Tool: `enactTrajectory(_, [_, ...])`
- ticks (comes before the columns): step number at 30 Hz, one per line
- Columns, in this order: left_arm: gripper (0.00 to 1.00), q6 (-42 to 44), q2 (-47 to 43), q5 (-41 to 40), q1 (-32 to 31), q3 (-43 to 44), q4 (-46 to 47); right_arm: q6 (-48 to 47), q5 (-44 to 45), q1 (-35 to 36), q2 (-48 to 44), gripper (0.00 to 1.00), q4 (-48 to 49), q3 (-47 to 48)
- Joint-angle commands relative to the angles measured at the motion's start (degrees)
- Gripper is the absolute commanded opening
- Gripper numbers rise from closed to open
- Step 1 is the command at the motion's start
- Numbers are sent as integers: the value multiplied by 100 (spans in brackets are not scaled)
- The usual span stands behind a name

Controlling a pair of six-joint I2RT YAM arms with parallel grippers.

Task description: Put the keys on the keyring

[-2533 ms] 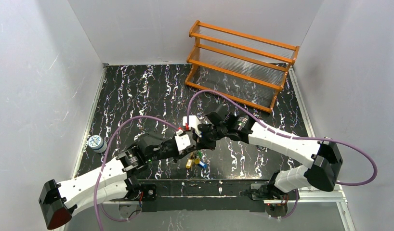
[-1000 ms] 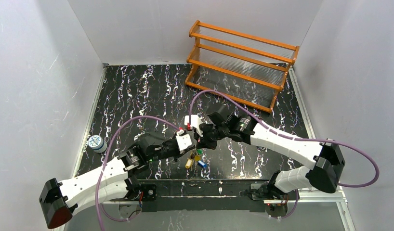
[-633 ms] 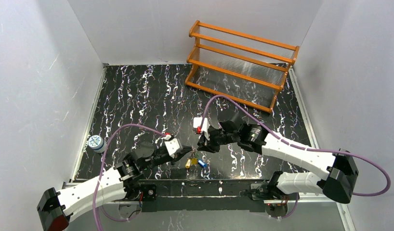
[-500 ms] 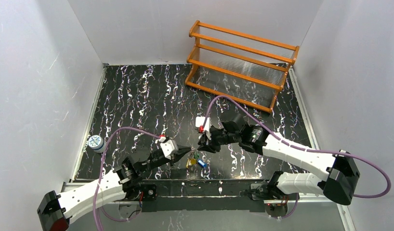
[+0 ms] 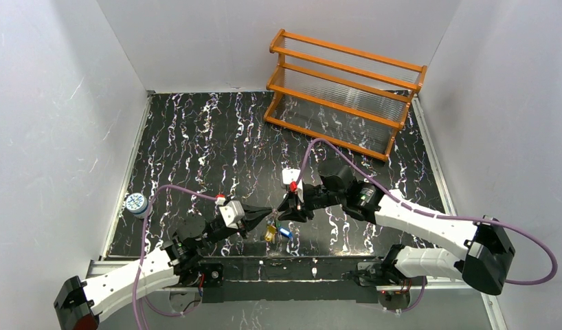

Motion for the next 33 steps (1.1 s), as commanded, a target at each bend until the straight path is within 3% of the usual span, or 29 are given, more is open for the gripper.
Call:
enactTrajectory(1, [0, -46, 34, -5, -11, 20, 429, 215, -260, -18, 171, 37, 528, -140])
enactTrajectory(15, [0, -100, 43, 48, -11, -59, 474, 697, -22, -27, 485, 13, 1226, -434])
enactTrajectory(24, [0, -104, 24, -216, -11, -54, 323, 603, 316, -36, 351, 22, 1125, -463])
enactTrajectory(25, [2, -100, 31, -313, -11, -24, 212, 592, 335, -43, 381, 25, 1121, -458])
enactTrajectory(28, [29, -179, 32, -587, -11, 118, -230, 590, 358, -67, 504, 37, 1121, -417])
enactTrajectory(33, [64, -476, 61, -1341, -11, 446, -1028, 705, 372, -219, 719, 50, 1232, -414])
